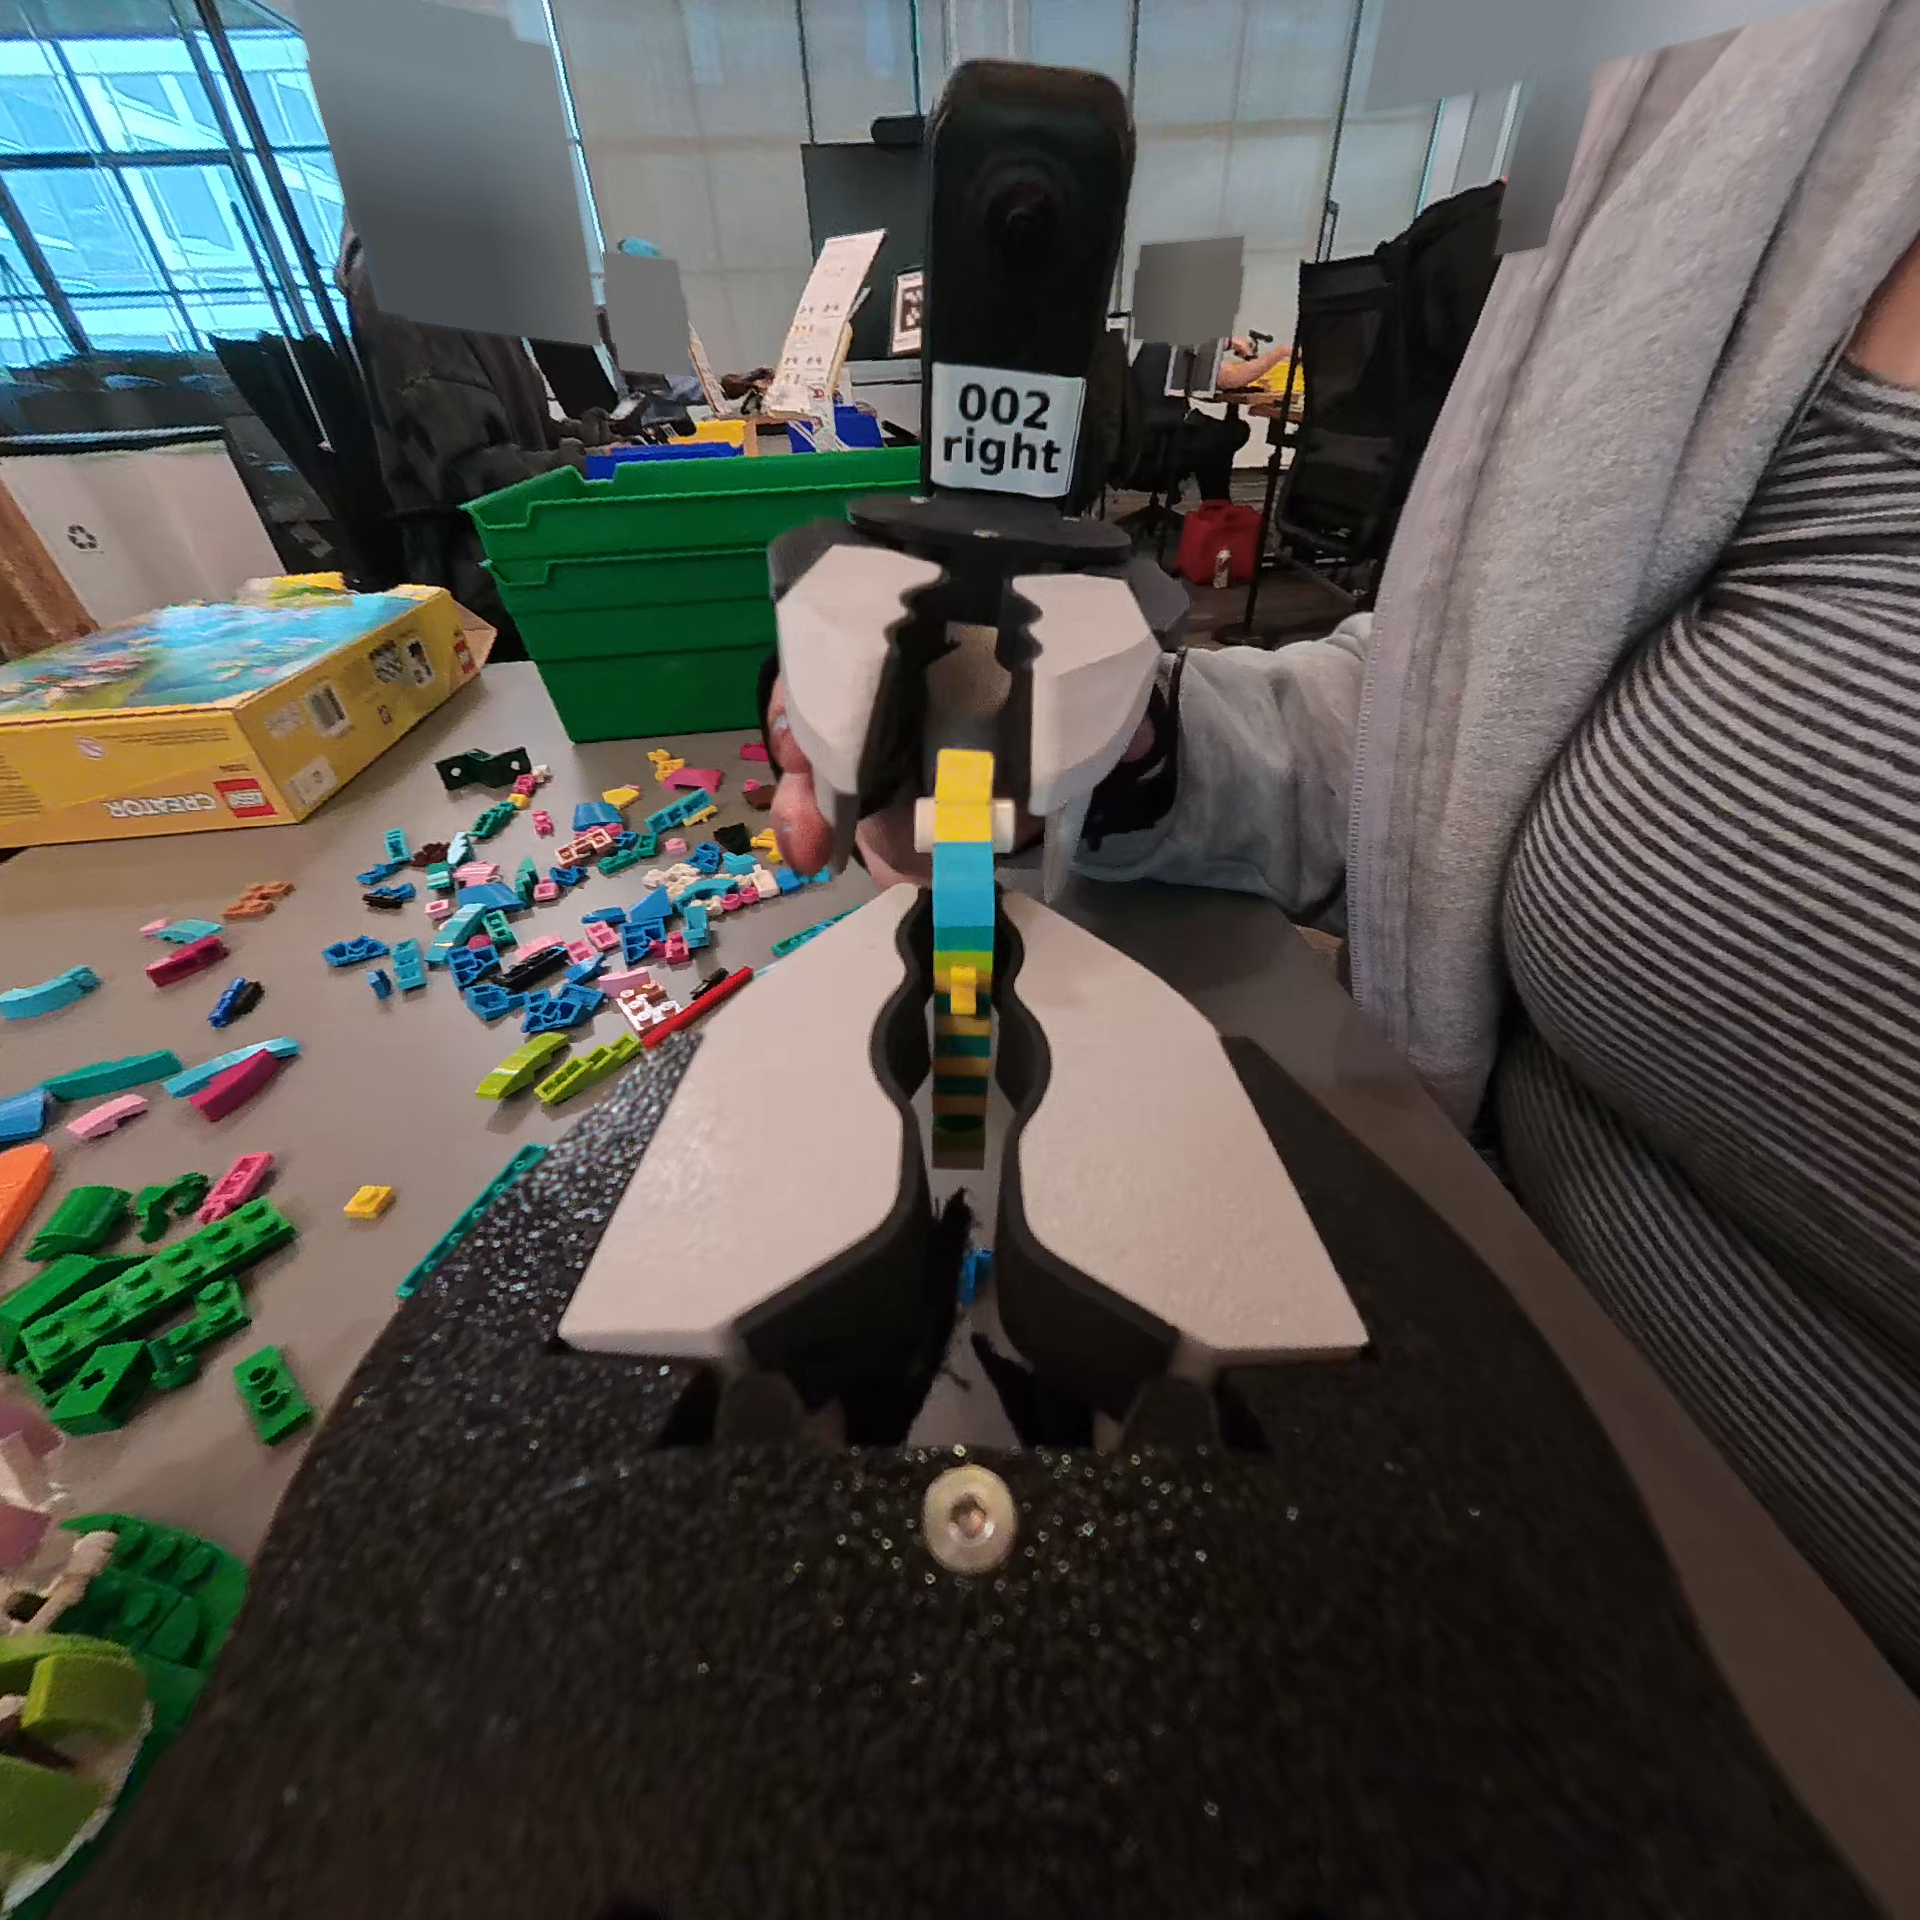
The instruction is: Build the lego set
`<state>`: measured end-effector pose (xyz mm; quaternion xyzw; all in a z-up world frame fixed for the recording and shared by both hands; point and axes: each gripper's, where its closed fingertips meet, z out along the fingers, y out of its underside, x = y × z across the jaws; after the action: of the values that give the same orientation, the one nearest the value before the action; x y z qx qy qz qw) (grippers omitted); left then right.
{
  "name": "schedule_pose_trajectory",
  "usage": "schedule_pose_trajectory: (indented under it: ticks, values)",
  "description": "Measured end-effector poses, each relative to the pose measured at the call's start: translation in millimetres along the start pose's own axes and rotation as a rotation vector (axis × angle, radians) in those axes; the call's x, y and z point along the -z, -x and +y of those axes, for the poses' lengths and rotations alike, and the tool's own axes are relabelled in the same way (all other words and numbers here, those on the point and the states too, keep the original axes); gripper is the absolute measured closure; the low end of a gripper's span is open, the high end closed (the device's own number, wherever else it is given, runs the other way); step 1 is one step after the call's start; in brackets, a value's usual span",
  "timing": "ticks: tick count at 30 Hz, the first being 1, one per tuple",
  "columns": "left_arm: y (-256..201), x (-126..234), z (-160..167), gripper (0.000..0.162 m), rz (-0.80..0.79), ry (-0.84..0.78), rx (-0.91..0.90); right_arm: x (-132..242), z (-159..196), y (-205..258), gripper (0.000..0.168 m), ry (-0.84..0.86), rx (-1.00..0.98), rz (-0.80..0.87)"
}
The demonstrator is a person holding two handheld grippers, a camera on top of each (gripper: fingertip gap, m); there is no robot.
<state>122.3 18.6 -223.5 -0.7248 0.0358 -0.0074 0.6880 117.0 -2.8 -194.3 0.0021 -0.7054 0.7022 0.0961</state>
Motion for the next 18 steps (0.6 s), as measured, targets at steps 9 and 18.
schedule_pose_trajectory:
  ticks: [9,18]
  values:
    - [-2.3,0.6,0.5,0.154,0.022,0.004,0.009,2.9,2.0,5.6,0.16,0.019,0.076,-0.037]
    - [-0.9,0.9,-0.4,0.154,0.016,-0.004,0.016,2.5,-0.3,3.3,0.161,0.004,0.016,-0.048]
